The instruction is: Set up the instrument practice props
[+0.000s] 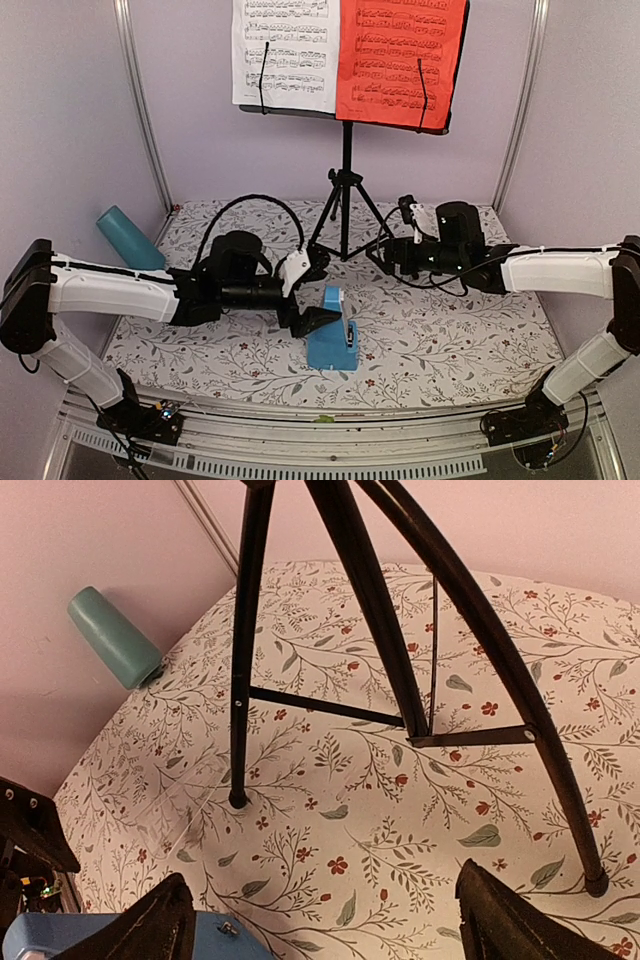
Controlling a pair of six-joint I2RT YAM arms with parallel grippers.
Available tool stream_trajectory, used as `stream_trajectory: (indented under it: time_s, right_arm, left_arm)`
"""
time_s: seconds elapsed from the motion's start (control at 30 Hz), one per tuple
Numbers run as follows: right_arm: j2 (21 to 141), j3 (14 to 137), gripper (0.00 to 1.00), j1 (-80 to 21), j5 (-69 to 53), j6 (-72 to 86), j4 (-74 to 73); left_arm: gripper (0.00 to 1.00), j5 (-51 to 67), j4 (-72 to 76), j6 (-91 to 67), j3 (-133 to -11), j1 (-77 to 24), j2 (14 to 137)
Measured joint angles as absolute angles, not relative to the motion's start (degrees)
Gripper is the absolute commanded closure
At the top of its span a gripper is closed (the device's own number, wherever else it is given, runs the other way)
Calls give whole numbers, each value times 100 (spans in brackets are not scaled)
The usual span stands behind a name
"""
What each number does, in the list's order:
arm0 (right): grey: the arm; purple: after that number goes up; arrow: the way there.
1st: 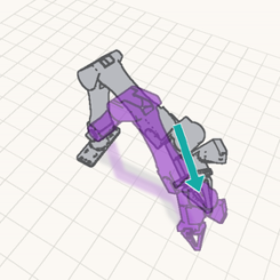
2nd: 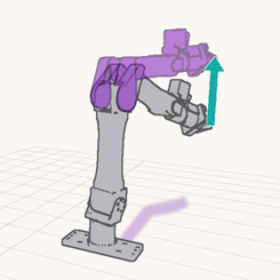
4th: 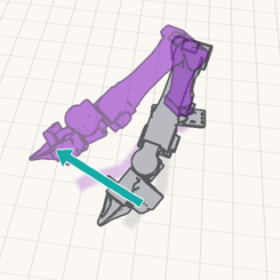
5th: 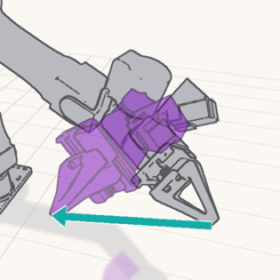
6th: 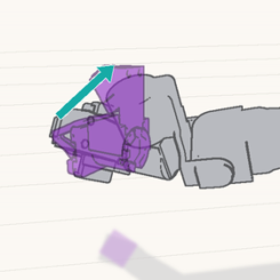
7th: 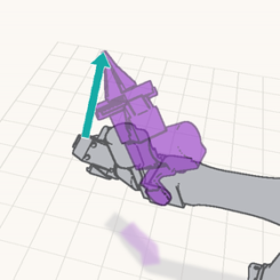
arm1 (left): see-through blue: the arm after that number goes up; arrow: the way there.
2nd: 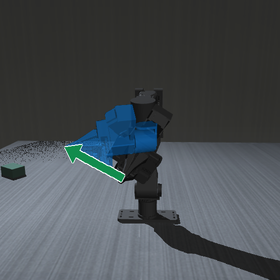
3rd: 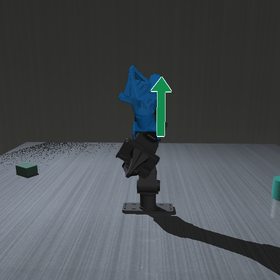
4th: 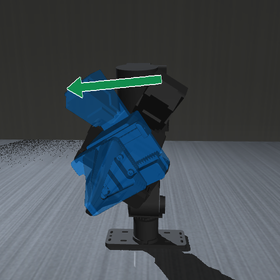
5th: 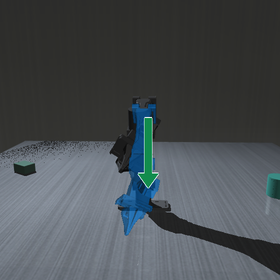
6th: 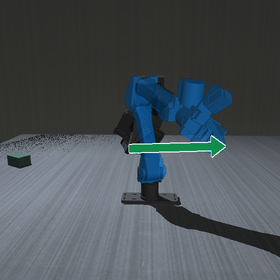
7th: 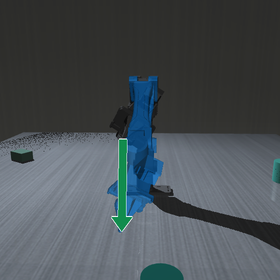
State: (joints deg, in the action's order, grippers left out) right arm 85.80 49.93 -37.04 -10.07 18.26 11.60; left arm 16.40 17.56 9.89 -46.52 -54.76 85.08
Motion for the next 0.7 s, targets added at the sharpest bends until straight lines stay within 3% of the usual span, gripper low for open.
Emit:
stream_trajectory:
  time_s: [0.1,0.13,0.4,0.7]
  right_arm:
    - [8374,4899,5,-3706,-921,1833,1135]
    - [8313,4862,0,-3706,-893,1839,1116]
    - [7856,4534,1,-3704,-652,1868,978]
    - [7105,4217,1,-3647,161,1977,786]
  left_arm:
    - [4,1575,1850,978,-4652,-5474,8508]
    - [4,1562,1883,978,-4652,-5474,8508]
    - [4,1511,1942,926,-4565,-5474,8270]
    - [4,727,2053,307,-3911,-5439,6956]
